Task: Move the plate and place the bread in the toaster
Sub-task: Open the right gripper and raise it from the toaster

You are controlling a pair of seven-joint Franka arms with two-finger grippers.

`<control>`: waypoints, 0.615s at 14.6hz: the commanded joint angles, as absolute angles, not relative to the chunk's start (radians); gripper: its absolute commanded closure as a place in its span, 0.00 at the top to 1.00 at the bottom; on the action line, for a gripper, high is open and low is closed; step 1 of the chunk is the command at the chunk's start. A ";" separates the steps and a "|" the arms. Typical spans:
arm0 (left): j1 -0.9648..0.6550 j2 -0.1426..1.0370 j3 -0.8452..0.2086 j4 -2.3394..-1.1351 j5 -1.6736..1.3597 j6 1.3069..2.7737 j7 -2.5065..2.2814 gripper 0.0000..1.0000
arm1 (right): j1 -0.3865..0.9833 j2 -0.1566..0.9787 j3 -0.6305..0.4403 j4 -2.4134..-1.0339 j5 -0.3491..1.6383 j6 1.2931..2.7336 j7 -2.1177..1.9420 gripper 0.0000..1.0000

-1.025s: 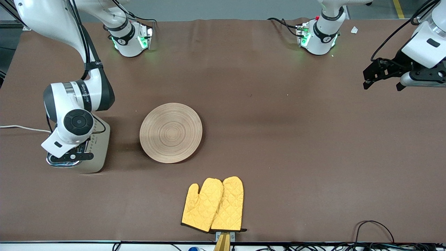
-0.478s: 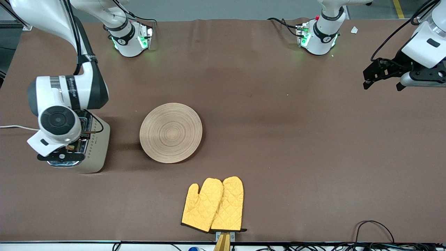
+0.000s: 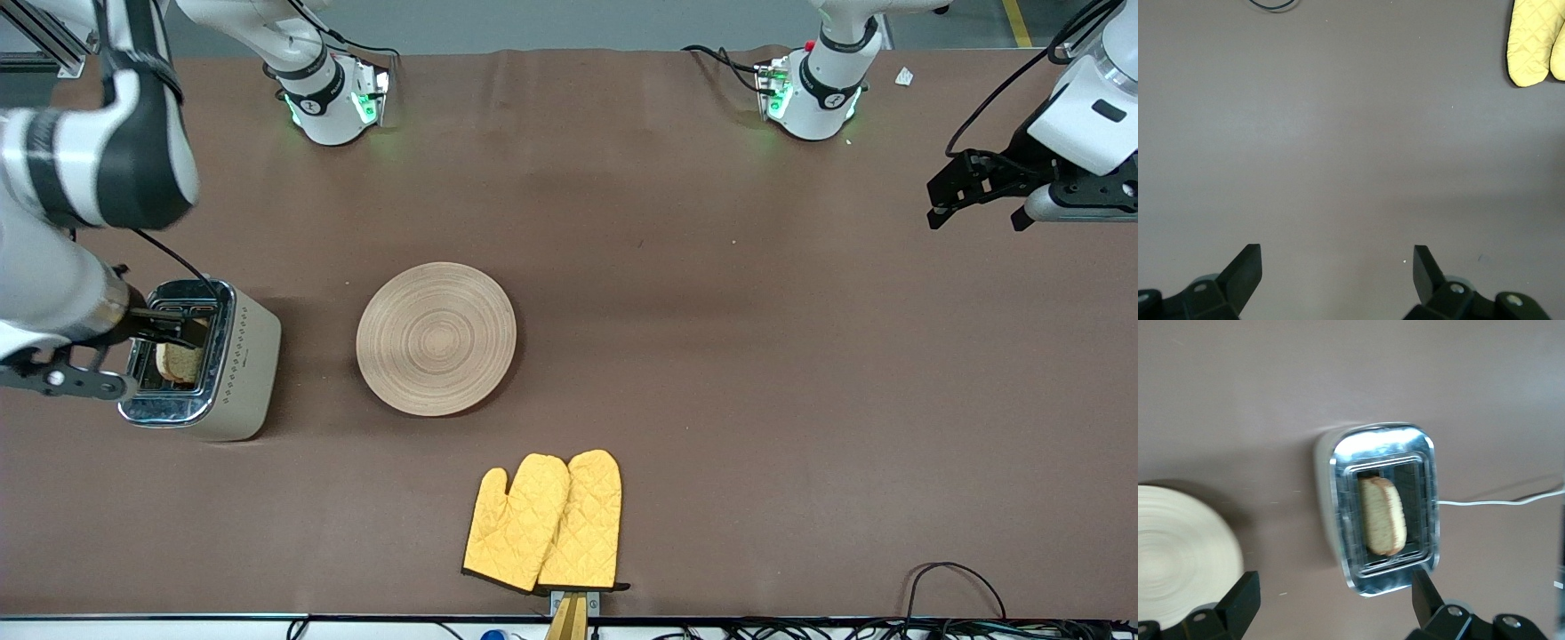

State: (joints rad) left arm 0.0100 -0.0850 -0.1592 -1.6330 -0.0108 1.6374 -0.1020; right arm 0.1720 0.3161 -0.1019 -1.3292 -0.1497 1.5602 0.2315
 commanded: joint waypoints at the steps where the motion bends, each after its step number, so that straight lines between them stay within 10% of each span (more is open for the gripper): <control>1: 0.014 -0.077 -0.163 -1.597 0.005 1.621 -0.095 1.00 | 0.082 0.230 -0.092 -1.328 0.054 1.557 0.229 1.00; 9: 0.012 -0.052 -0.163 -1.554 0.005 1.620 -0.091 1.00 | 0.061 0.172 -0.092 -1.330 0.089 1.536 0.014 1.00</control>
State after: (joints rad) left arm 0.0101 -0.0663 -0.1591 -1.5842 -0.0108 1.6376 -0.0988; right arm 0.0774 0.1787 -0.0976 -1.3087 0.0753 1.5266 0.0643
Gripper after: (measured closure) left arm 0.000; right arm 0.000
